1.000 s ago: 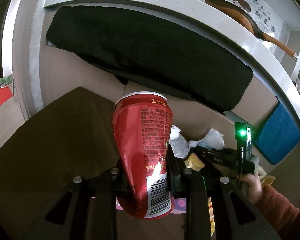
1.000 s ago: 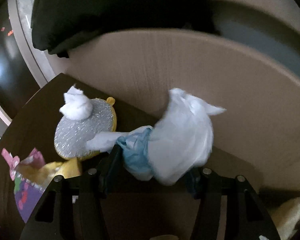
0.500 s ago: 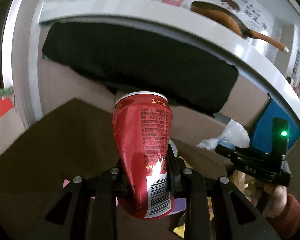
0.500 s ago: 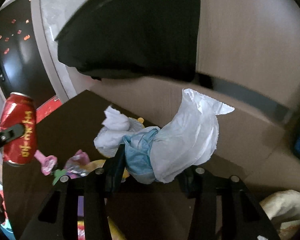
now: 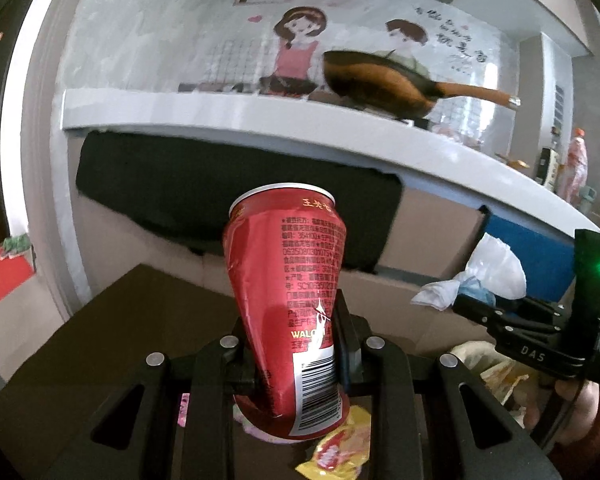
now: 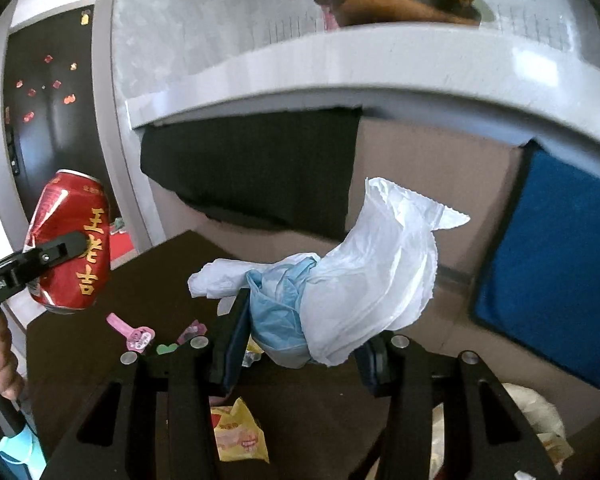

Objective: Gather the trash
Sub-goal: 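Carry the red can and the white plastic bag over the bin with both grippers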

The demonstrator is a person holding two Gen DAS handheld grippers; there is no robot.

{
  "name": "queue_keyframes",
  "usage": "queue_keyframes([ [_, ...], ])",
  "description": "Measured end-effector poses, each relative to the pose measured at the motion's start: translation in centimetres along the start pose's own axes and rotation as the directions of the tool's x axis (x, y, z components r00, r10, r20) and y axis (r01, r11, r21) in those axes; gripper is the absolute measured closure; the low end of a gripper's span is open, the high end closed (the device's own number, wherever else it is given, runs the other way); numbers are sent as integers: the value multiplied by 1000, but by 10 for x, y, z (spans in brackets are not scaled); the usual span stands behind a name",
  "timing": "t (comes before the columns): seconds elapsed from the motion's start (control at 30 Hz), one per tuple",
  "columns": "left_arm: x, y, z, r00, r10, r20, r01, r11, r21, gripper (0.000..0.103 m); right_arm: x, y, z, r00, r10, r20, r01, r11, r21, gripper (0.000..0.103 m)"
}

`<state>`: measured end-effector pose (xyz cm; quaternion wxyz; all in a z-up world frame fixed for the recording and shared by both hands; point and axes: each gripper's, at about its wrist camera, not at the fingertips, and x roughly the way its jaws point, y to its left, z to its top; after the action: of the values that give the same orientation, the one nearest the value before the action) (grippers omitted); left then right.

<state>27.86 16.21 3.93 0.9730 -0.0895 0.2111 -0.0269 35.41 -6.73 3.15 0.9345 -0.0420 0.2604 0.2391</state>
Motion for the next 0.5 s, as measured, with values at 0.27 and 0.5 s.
queue_keyframes([
  [0.27,-18,-55,12,997,-57,58,53,996,68,76,-55,-16,5,995,-56,80,57,998,-9,60],
  [0.5,-26,-111,18,989,-125,76,116,986,123,76,-104,-40,-1,984,-117,132,118,993,5,60],
])
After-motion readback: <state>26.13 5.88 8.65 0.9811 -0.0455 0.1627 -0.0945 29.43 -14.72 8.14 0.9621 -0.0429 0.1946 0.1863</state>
